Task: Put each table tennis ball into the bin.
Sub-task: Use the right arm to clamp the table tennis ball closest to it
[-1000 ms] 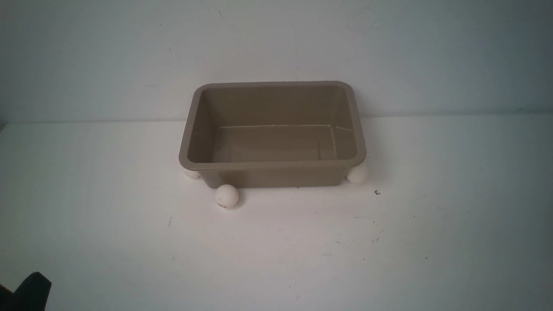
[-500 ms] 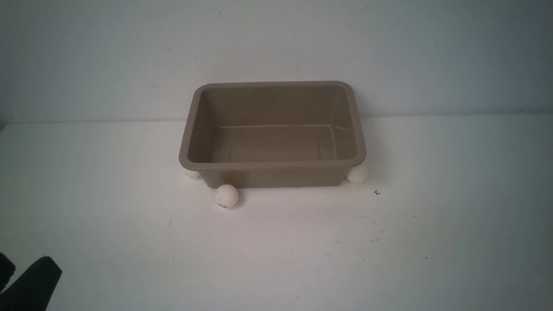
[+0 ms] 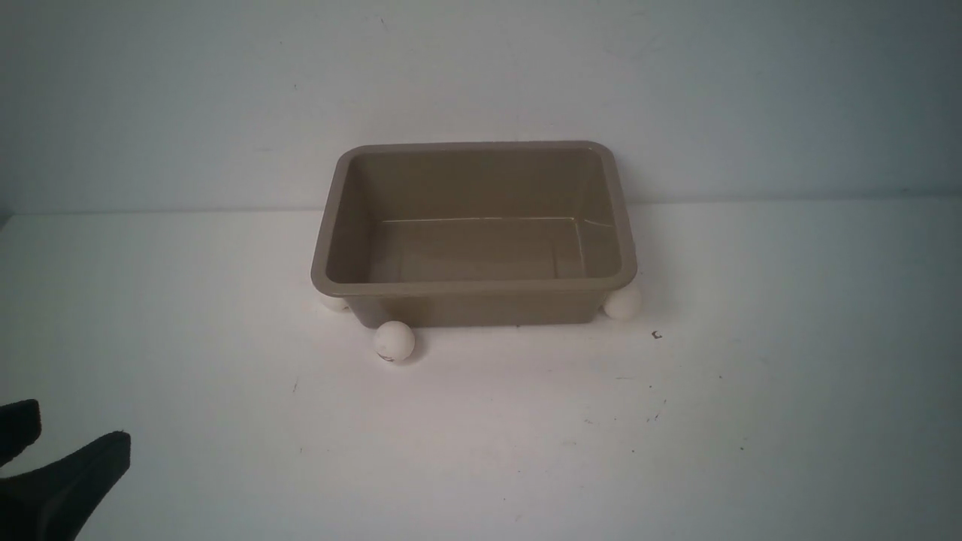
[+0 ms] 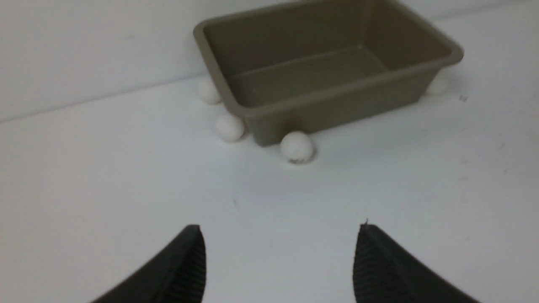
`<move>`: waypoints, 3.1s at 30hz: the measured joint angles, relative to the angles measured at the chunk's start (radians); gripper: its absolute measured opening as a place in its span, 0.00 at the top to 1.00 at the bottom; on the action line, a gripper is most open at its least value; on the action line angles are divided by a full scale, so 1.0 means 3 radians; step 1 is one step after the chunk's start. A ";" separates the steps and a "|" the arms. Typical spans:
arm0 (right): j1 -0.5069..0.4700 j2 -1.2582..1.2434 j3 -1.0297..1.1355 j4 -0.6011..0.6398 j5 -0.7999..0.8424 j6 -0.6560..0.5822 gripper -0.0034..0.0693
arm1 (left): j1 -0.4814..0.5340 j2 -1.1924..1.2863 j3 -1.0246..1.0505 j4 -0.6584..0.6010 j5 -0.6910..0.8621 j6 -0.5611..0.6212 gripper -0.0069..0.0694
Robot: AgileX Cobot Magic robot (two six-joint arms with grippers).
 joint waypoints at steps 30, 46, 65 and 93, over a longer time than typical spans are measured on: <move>0.0000 0.4101 -0.1817 0.1302 0.0740 -0.2148 0.45 | 0.0000 0.0827 -0.0326 0.0251 -0.0084 -0.0061 0.35; 0.0005 0.5602 -0.2666 0.1195 0.0681 -0.2305 0.38 | 0.0000 0.0830 -0.0329 -0.0039 -0.0110 -0.0037 0.35; 0.0616 0.6285 -0.3283 0.0600 0.0361 -0.2528 0.38 | 0.0000 0.0833 -0.0329 -0.0128 -0.0009 -0.0020 0.35; 0.0641 0.6698 -0.3292 0.1264 0.0289 -0.3598 0.38 | 0.0000 0.0833 -0.0329 -0.0128 -0.0008 0.0106 0.35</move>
